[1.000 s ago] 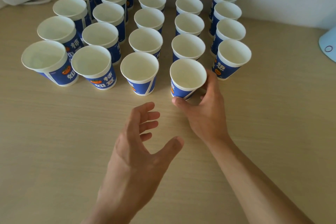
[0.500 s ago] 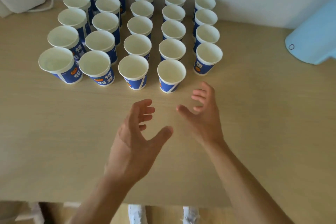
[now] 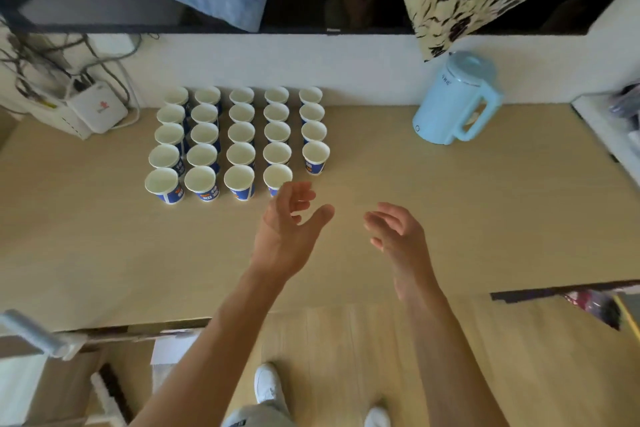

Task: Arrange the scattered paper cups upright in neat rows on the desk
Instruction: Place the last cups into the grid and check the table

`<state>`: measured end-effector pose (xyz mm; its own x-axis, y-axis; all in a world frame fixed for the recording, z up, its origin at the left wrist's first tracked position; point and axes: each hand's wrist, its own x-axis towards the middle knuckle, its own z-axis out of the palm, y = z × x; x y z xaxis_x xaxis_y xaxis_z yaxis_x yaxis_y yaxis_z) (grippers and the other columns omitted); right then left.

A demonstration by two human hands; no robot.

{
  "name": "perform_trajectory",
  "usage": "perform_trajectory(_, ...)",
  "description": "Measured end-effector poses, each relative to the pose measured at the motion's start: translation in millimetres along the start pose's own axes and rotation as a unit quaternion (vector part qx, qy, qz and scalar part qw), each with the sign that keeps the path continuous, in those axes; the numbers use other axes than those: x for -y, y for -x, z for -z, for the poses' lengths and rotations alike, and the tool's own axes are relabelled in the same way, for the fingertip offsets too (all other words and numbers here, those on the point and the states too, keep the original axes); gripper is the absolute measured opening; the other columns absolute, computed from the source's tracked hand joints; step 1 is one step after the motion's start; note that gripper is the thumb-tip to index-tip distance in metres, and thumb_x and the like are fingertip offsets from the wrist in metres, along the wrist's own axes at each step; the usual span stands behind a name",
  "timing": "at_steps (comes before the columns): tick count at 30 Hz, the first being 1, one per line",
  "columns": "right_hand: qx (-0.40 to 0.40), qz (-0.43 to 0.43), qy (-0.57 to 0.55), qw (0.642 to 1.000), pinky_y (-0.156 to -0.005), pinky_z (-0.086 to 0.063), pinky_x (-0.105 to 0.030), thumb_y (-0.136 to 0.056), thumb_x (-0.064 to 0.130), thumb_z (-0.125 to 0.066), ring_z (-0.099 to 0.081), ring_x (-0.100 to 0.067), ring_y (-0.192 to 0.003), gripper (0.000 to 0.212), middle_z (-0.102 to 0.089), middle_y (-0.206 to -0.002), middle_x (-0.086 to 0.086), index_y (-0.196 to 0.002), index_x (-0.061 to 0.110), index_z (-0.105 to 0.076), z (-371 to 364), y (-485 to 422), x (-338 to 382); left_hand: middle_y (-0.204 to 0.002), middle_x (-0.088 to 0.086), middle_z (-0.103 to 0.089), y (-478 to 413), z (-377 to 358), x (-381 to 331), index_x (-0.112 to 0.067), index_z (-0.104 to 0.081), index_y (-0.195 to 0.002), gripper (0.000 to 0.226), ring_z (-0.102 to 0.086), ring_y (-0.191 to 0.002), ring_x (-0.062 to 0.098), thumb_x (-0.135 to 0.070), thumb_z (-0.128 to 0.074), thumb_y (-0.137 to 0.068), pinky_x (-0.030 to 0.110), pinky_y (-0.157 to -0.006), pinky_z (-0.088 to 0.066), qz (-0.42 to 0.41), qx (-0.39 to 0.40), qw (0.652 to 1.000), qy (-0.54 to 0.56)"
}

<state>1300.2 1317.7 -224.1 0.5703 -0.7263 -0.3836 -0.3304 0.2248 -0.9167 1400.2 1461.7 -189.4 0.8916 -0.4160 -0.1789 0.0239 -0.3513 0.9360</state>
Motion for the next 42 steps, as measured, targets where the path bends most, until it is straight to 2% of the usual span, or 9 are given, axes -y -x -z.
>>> perform_trajectory(3,-0.007,0.015,-0.028,0.999,-0.094,-0.055,-0.037,-0.091,0.016,-0.076,-0.067,-0.023,-0.114,0.029,-0.070,-0.121,-0.008,-0.118,0.018,-0.065,36,16,20,-0.115,-0.004,-0.068,23,-34,-35,-0.016,-0.062,-0.122,0.040,-0.065,-0.109,0.013,-0.022,-0.078,-0.086,0.043,-0.100,-0.053,-0.025,0.008,0.999,0.025)
perform_trajectory(8,-0.018,0.049,-0.069,0.996,-0.094,-0.054,-0.038,-0.091,0.012,-0.074,-0.067,-0.029,-0.116,0.029,-0.070,-0.120,-0.013,-0.118,0.012,-0.064,117,26,50,-0.114,-0.006,-0.069,59,-100,-88,-0.020,-0.063,-0.120,0.036,-0.066,-0.109,0.012,-0.024,-0.077,-0.087,0.037,-0.097,-0.054,-0.064,0.017,0.997,0.043)
perform_trajectory(11,-0.037,0.069,-0.099,0.992,-0.090,-0.053,-0.037,-0.092,0.011,-0.073,-0.066,-0.032,-0.118,0.027,-0.071,-0.119,-0.017,-0.117,0.010,-0.064,169,26,58,-0.113,-0.005,-0.071,79,-139,-108,-0.020,-0.064,-0.120,0.034,-0.067,-0.108,0.012,-0.023,-0.077,-0.088,0.025,-0.086,-0.053,-0.088,0.018,0.995,0.047)
perform_trajectory(17,-0.063,0.071,-0.115,0.989,-0.096,-0.054,-0.039,-0.091,0.019,-0.074,-0.069,-0.026,-0.113,0.025,-0.073,-0.115,-0.009,-0.115,0.016,-0.066,261,21,60,-0.113,-0.001,-0.071,102,-211,-135,-0.014,-0.064,-0.123,0.034,-0.065,-0.100,0.005,-0.018,-0.074,-0.090,0.001,-0.067,-0.045,-0.115,0.038,0.991,0.050)
perform_trajectory(22,-0.072,0.063,-0.134,0.986,-0.085,-0.054,-0.029,-0.091,0.019,-0.074,-0.069,-0.022,-0.111,0.025,-0.073,-0.113,-0.007,-0.116,0.016,-0.067,304,1,63,-0.114,-0.006,-0.070,89,-255,-153,-0.017,-0.063,-0.123,0.033,-0.065,-0.103,0.001,-0.022,-0.073,-0.092,0.007,-0.068,-0.046,-0.123,0.061,0.990,0.042)
perform_trajectory(26,-0.070,0.056,-0.122,0.988,-0.088,-0.055,-0.030,-0.091,0.023,-0.074,-0.072,-0.019,-0.105,0.028,-0.073,-0.114,-0.003,-0.117,0.018,-0.067,321,-39,73,-0.113,-0.009,-0.070,54,-291,-167,-0.021,-0.064,-0.120,0.030,-0.065,-0.106,0.004,-0.023,-0.073,-0.091,0.012,-0.074,-0.046,-0.118,0.082,0.988,0.057)
perform_trajectory(31,-0.073,0.042,-0.104,0.991,-0.087,-0.056,-0.028,-0.089,0.028,-0.075,-0.072,-0.013,-0.100,0.024,-0.074,-0.111,0.000,-0.111,0.026,-0.068,338,-103,89,-0.111,-0.013,-0.070,-2,-338,-185,-0.030,-0.065,-0.112,0.023,-0.065,-0.105,-0.001,-0.025,-0.074,-0.090,0.016,-0.075,-0.046,-0.103,0.106,0.987,0.060)
perform_trajectory(39,-0.055,0.016,-0.092,0.994,-0.078,-0.050,-0.023,-0.088,0.023,-0.076,-0.070,-0.011,-0.089,0.023,-0.075,-0.108,-0.006,-0.110,0.021,-0.068,373,-200,112,-0.109,-0.011,-0.071,-65,-414,-205,-0.030,-0.066,-0.108,0.020,-0.064,-0.092,-0.013,-0.027,-0.073,-0.090,0.017,-0.073,-0.044,-0.081,0.109,0.989,0.058)
perform_trajectory(42,-0.031,0.003,-0.090,0.995,-0.078,-0.048,-0.024,-0.089,0.021,-0.076,-0.069,-0.013,-0.089,0.027,-0.075,-0.110,-0.010,-0.114,0.016,-0.068,388,-242,114,-0.107,-0.012,-0.071,-83,-450,-205,-0.031,-0.066,-0.104,0.017,-0.065,-0.094,-0.009,-0.025,-0.073,-0.090,0.017,-0.074,-0.044,-0.066,0.097,0.992,0.055)
